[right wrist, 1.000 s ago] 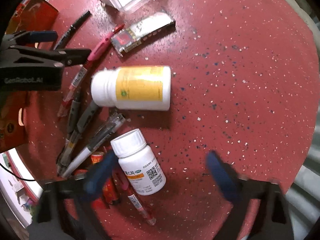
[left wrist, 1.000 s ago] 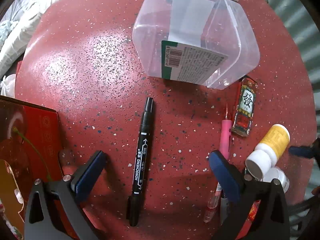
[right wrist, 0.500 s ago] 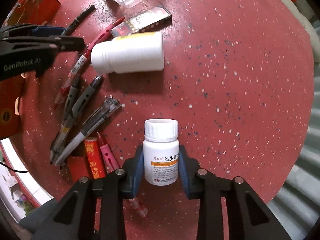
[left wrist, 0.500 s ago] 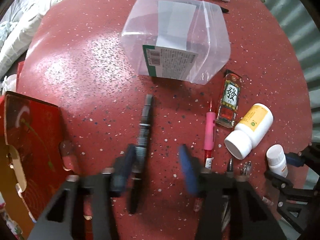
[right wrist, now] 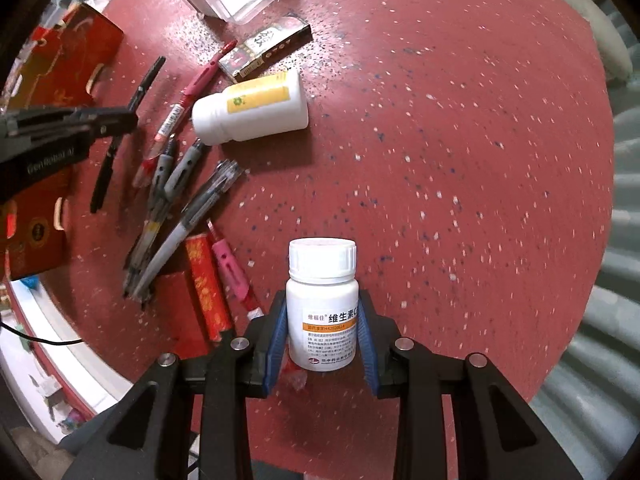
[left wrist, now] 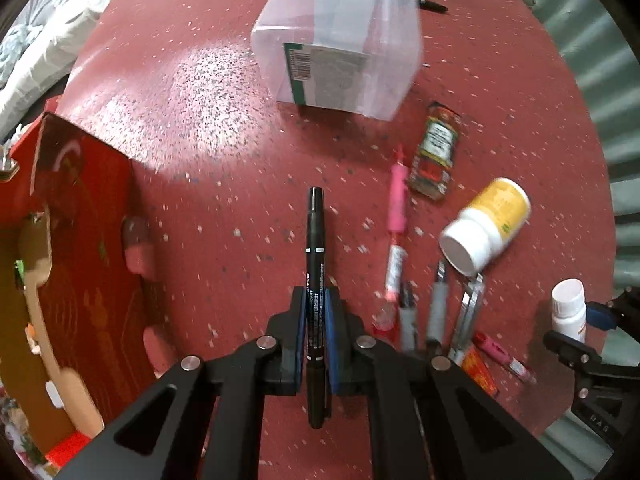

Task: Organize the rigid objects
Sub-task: 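Carry the black marker and white pill bottle over the cardboard box with both grippers, then open both grippers to drop the marker and pill bottle into the box, then grasp the pink pen with the right gripper while the left grasps a red pen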

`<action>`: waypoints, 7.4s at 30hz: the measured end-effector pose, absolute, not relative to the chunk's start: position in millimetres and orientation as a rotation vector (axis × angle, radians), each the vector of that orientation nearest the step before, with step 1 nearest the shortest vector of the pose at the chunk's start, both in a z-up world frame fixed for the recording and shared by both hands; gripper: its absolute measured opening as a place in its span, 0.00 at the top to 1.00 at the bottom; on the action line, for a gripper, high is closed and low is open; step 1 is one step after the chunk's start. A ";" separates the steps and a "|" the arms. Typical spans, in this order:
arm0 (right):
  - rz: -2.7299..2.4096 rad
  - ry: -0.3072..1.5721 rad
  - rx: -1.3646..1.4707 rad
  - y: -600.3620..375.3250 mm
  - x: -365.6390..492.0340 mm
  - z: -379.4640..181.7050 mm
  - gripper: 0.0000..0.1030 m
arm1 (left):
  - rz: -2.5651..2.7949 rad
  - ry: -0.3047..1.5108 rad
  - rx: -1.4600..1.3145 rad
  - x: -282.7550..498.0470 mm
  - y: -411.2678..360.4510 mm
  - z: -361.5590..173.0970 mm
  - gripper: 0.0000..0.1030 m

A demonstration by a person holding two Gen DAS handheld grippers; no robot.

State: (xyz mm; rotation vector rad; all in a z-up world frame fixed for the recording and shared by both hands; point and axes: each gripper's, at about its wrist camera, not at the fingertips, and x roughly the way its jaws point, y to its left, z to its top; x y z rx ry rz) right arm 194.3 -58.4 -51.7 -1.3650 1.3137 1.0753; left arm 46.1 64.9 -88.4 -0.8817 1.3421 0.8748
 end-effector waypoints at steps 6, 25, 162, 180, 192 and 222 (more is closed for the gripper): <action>1.073 1.340 -1.324 -83.8 200.5 -24.6 0.67 | 0.873 1.340 -0.875 56.5 25.4 -70.9 0.91; 1.125 1.335 -1.227 -96.6 220.3 50.7 0.67 | 0.884 1.269 -0.900 74.6 -44.4 -4.4 0.91; 0.871 1.395 -1.073 -64.2 102.8 7.1 0.16 | 0.949 1.132 -1.002 -107.0 13.9 -6.4 0.00; 0.767 1.521 -0.922 -135.8 190.2 -1.7 0.16 | 0.949 1.344 -0.854 58.5 43.4 -74.6 0.00; 0.794 1.533 -0.949 -142.8 209.4 -16.3 0.16 | 0.995 1.422 -0.733 86.9 64.6 -114.9 0.00; 1.133 1.091 -1.546 -77.7 152.6 -84.0 0.17 | 0.979 1.264 -0.895 38.6 79.3 -135.3 0.00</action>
